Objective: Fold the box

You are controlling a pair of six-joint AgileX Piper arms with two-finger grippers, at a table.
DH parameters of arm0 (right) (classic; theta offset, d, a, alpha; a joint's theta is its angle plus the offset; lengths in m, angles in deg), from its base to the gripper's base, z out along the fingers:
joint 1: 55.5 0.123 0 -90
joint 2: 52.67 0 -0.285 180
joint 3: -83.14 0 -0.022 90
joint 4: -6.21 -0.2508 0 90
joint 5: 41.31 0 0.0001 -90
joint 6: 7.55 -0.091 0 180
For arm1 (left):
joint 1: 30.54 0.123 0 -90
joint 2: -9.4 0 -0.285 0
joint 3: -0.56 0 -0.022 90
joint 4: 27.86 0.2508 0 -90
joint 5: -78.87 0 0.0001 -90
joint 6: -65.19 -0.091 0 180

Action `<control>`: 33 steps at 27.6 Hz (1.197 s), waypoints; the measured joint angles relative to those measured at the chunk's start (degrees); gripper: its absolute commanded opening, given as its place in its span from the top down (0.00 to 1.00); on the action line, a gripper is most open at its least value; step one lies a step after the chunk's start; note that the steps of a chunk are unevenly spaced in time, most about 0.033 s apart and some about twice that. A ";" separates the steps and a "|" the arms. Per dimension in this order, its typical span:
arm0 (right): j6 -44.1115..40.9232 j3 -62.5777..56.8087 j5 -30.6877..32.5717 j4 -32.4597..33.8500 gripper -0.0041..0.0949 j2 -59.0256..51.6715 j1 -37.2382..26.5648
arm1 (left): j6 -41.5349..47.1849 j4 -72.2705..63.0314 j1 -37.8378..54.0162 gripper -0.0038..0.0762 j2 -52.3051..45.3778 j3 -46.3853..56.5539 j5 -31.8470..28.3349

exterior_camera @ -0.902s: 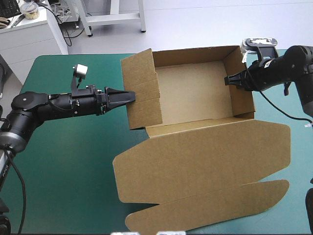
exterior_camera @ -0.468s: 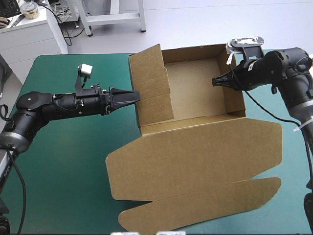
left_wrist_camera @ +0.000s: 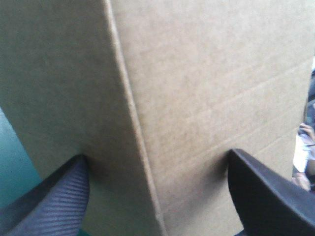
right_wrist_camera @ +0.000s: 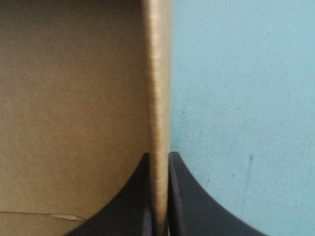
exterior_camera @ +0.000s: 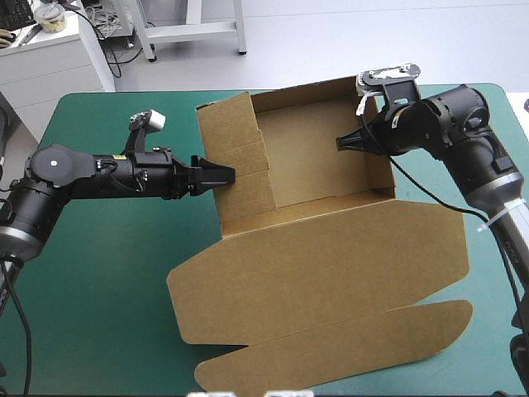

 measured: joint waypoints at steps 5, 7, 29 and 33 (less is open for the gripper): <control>-1.77 -0.07 -1.37 1.58 0.97 0.00 2.32 | 12.22 15.50 -6.70 0.33 -2.39 -1.64 -7.26; -2.49 -0.07 -1.55 2.79 0.97 0.00 3.27 | 16.43 20.14 -8.98 0.33 -2.51 -1.68 -9.36; -14.62 -0.44 -1.73 13.52 0.97 0.09 12.15 | 43.86 48.01 -15.86 0.42 0.59 -1.26 -19.38; -14.68 -0.48 -1.61 14.06 0.97 0.14 12.15 | 43.98 49.61 -15.87 0.93 1.19 -1.26 -19.38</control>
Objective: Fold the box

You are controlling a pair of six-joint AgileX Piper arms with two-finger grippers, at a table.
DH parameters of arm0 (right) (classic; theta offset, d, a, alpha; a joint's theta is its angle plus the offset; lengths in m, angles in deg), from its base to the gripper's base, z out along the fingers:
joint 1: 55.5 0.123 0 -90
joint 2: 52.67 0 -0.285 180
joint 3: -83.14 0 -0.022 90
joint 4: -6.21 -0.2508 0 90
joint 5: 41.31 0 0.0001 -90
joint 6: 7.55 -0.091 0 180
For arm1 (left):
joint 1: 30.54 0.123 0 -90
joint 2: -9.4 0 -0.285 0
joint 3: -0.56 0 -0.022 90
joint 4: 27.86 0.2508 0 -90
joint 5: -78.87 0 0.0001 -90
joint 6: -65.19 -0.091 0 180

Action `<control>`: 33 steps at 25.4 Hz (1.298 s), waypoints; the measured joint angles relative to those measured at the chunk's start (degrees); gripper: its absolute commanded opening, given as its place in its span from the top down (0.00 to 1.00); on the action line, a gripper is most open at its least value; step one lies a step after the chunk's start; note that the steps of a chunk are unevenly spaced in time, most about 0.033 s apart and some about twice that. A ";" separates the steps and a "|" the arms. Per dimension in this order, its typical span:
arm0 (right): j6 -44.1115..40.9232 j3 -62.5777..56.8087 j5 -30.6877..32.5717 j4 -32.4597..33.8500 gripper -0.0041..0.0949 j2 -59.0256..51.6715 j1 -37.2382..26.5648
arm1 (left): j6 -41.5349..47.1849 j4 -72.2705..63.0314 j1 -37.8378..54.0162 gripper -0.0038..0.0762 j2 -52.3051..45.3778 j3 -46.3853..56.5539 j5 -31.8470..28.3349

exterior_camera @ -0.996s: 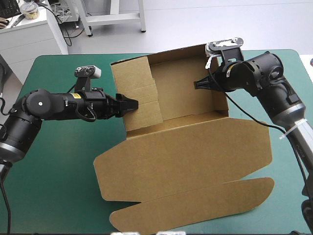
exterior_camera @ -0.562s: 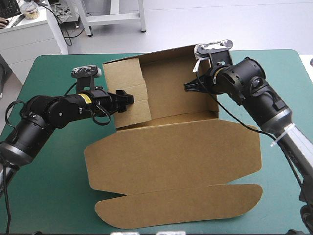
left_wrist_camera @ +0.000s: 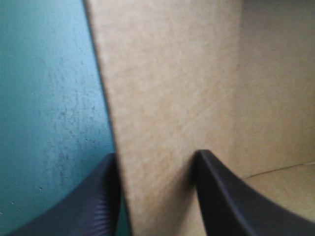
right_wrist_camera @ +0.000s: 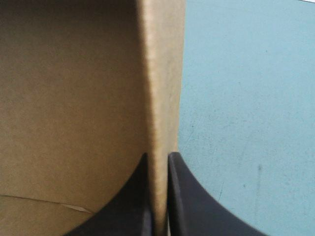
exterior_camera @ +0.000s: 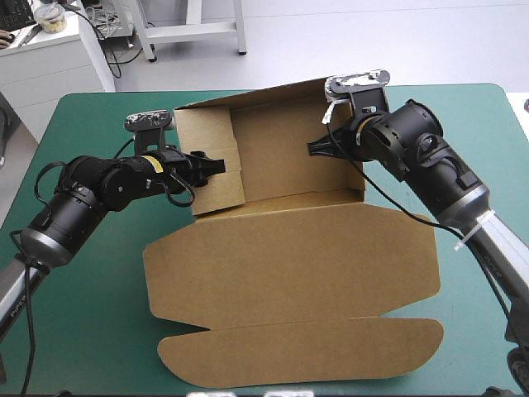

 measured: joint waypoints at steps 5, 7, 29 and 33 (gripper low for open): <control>-0.18 0.00 0.65 0.70 0.97 0.00 0.00 | 0.23 2.46 0.10 0.96 0.06 0.17 0.58; -0.33 0.00 1.80 0.04 0.97 0.00 0.00 | 0.28 3.19 0.10 0.96 0.06 0.17 1.55; 10.50 0.19 5.76 -22.06 0.97 15.98 -16.33 | -0.86 9.13 -1.20 0.96 25.50 -19.79 17.45; 11.64 0.19 5.81 -22.83 0.97 18.29 -17.77 | -0.86 8.20 -1.31 0.96 28.75 -20.10 17.09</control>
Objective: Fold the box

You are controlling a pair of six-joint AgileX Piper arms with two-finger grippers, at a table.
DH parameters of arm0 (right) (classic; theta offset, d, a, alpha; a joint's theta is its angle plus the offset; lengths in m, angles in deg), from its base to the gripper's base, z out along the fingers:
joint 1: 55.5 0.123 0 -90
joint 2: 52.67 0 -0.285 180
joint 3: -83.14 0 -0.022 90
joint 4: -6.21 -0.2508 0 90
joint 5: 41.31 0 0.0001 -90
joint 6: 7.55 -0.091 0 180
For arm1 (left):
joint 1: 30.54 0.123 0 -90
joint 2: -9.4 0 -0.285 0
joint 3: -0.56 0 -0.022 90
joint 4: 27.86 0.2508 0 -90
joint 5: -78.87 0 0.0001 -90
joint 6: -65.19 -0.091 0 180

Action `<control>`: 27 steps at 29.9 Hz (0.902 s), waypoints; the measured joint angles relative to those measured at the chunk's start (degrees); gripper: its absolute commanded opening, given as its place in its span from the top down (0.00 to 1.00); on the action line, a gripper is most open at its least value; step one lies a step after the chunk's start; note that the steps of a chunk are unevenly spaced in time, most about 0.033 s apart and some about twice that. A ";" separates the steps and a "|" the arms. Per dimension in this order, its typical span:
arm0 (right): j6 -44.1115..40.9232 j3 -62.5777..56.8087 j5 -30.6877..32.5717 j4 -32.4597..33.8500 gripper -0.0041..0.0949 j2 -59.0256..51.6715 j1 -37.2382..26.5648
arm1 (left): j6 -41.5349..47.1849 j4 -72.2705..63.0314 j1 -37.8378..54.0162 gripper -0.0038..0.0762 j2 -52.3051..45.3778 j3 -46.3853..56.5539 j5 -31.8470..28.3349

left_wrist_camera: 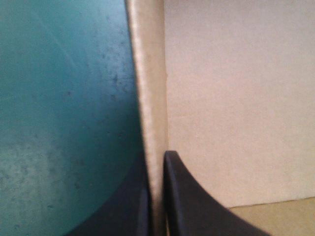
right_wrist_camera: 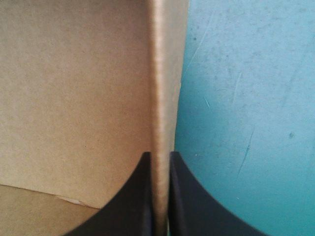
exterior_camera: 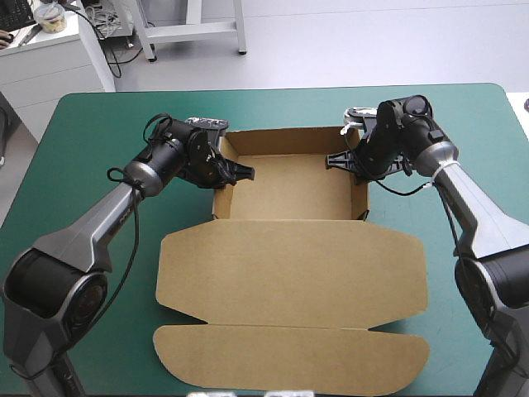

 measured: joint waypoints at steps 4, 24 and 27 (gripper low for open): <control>0.97 0.00 0.23 0.05 0.97 1.90 -0.51 | 0.00 -0.39 -0.08 0.96 2.30 -0.81 -0.80; 4.02 0.28 0.28 -1.07 0.16 4.05 -0.77 | -6.50 0.26 -0.10 0.35 4.93 -1.14 0.51; 2.96 0.48 0.39 -0.17 0.16 4.05 -0.66 | -6.49 0.93 -0.10 0.35 5.04 -2.52 1.68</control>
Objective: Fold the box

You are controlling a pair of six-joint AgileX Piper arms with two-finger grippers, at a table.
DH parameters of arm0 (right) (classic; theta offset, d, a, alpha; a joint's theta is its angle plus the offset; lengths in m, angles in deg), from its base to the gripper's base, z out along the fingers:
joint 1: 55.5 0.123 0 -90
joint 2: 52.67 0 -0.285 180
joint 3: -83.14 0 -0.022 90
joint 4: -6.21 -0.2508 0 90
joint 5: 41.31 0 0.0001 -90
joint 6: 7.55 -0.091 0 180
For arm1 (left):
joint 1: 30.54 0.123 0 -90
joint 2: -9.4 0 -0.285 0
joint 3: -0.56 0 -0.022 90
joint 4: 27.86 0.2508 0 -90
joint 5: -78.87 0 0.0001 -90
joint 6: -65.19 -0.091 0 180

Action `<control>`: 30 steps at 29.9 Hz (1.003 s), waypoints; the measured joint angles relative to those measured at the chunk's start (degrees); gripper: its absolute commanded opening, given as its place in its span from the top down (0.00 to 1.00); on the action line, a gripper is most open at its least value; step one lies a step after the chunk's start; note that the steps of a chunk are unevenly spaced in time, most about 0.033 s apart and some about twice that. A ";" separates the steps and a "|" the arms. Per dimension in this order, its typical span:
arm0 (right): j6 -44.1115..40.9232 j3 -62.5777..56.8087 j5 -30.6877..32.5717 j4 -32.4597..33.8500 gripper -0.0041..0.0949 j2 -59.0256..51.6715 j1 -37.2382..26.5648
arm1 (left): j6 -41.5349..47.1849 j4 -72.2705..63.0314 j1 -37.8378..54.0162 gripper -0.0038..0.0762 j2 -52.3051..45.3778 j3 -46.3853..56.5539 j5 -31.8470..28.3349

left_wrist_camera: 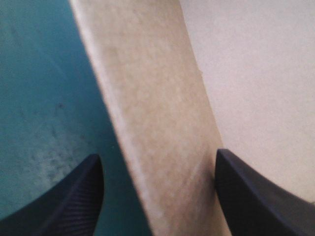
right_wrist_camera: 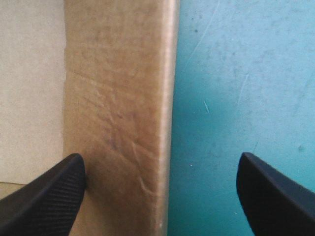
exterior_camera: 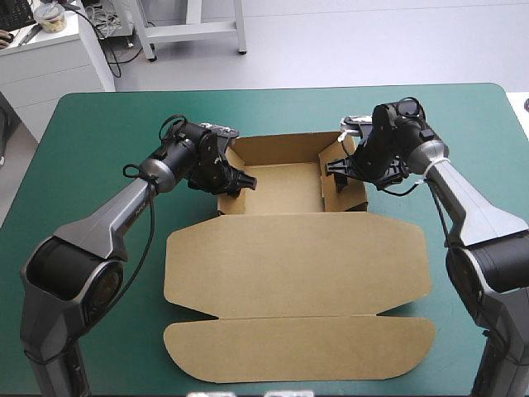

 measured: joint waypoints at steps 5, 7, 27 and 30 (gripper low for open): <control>-0.71 4.23 0.70 1.26 0.16 0.07 0.00 | -0.20 3.20 0.00 0.35 0.07 -7.76 3.74; -0.75 7.35 1.57 1.26 0.16 0.07 0.00 | -0.24 4.88 0.00 0.36 0.07 -12.10 6.09; 0.43 8.90 3.53 2.81 0.16 -12.27 0.08 | -6.08 -0.92 0.00 0.96 -15.15 -14.01 11.61; 0.49 4.86 3.53 2.81 0.16 -13.84 0.08 | -7.21 -1.44 0.00 0.96 -21.21 -6.27 11.61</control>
